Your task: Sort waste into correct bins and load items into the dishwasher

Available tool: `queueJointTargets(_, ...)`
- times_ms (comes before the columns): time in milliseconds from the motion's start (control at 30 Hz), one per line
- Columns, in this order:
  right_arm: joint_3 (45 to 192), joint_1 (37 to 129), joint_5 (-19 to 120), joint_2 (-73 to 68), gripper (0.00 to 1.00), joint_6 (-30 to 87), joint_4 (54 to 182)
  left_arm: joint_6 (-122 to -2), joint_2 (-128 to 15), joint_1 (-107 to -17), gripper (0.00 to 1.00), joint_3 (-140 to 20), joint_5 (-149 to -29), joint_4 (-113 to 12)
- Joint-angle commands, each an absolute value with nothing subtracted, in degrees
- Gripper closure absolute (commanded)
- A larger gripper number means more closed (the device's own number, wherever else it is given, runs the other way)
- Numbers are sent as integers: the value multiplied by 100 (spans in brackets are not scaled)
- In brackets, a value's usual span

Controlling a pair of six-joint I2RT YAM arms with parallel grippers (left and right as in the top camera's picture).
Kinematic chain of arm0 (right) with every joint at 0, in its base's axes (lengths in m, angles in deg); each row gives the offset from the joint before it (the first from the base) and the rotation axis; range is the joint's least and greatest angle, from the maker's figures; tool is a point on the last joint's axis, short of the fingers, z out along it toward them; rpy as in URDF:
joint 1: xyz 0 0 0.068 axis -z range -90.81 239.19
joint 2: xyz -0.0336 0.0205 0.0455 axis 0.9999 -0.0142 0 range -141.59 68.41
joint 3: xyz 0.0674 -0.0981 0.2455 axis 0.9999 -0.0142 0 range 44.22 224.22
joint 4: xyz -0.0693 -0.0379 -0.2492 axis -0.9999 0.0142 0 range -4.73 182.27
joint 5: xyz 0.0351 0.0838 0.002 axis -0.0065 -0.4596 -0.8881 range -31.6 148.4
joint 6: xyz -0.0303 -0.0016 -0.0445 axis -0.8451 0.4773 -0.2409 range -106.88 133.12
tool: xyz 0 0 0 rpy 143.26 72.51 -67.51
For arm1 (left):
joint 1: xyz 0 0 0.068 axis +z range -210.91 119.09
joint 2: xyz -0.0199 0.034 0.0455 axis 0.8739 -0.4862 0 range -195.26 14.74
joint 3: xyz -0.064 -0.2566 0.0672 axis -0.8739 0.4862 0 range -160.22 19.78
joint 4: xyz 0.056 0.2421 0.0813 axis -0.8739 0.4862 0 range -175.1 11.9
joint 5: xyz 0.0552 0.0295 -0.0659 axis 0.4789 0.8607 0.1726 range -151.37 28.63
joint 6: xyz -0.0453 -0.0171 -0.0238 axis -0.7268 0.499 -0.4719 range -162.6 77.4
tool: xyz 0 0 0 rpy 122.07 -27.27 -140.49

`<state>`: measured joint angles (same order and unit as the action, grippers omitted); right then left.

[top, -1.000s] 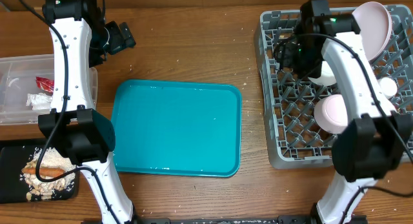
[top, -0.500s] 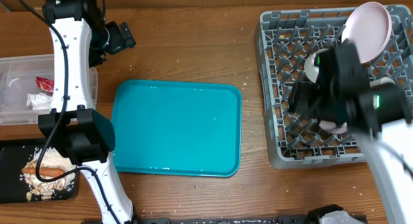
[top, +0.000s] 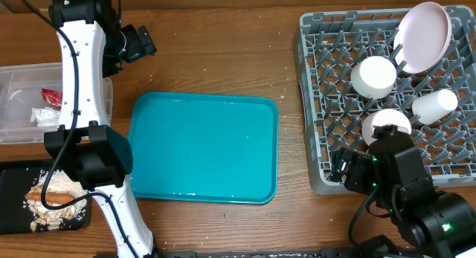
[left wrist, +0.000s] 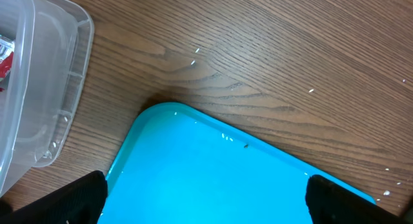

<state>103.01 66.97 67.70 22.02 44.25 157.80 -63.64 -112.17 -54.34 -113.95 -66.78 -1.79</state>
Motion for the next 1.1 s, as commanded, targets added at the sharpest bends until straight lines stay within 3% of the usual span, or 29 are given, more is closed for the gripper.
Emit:
queueJointTargets(0,10272,6664,6866,2200,0,4486,15778,-6405,-11217,-5460,0,-11393,-6718,-177)
queueJointTargets(367,10137,6640,7037,2217,0,4069,15332,-6405,-11217,-5460,0,-11390,-6715,-177)
queueJointTargets(600,8836,7027,6073,2950,0,2017,12705,-6405,-11217,-5460,0,-11393,-6718,-177)
queueJointTargets(833,6815,8260,5157,4720,0,1942,10309,-6403,-11217,-5460,0,-11393,-6715,-177)
queueJointTargets(1067,5346,8594,5148,5874,0,1881,8646,-6405,-11217,-5460,0,-11393,-6718,-177)
